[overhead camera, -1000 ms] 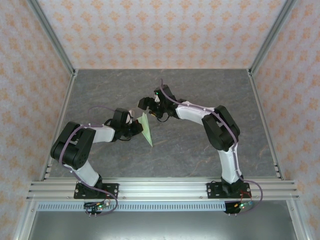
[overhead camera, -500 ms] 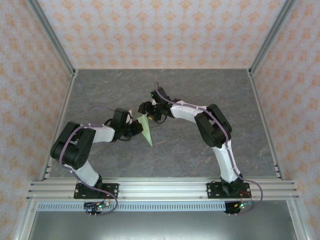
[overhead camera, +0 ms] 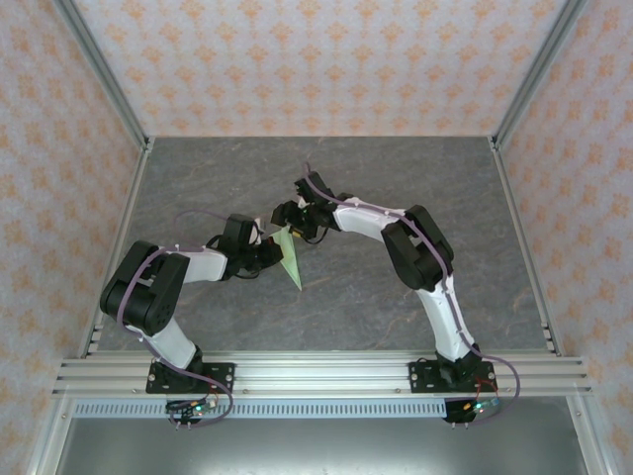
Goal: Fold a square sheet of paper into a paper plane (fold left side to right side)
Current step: Fold the wing for the fifth time at the center of the table.
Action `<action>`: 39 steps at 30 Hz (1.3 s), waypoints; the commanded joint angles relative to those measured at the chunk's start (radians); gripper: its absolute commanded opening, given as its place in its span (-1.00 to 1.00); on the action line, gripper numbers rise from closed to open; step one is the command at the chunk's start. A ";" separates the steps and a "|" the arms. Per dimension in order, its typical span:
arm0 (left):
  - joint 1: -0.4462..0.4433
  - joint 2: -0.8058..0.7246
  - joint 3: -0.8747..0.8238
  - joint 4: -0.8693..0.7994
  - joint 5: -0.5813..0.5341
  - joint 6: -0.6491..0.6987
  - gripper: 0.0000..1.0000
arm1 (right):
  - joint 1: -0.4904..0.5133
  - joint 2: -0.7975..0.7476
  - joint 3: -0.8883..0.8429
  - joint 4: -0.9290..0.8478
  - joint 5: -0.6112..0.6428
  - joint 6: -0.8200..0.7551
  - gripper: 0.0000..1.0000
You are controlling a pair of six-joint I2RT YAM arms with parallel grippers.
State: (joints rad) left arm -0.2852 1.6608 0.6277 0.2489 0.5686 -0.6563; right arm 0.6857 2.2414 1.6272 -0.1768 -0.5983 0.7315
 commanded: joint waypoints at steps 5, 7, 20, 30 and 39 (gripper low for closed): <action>0.009 -0.017 -0.003 -0.010 -0.009 0.012 -1.00 | 0.018 0.054 0.052 -0.118 0.038 -0.027 0.27; 0.009 -0.022 -0.003 -0.011 -0.007 0.011 -1.00 | 0.023 0.062 0.066 -0.156 0.054 -0.042 0.28; 0.009 -0.083 0.012 -0.083 -0.035 0.043 -1.00 | 0.032 0.086 0.100 -0.245 0.089 -0.076 0.29; 0.011 -0.052 0.037 -0.100 -0.057 0.054 -1.00 | 0.039 0.092 0.109 -0.254 0.086 -0.081 0.29; 0.011 -0.015 0.073 -0.094 -0.044 0.057 -1.00 | 0.043 0.096 0.117 -0.259 0.084 -0.083 0.29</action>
State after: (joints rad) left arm -0.2852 1.6245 0.6804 0.1677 0.5396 -0.6262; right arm 0.7113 2.2848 1.7359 -0.3374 -0.5362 0.6594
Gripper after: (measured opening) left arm 0.034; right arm 0.644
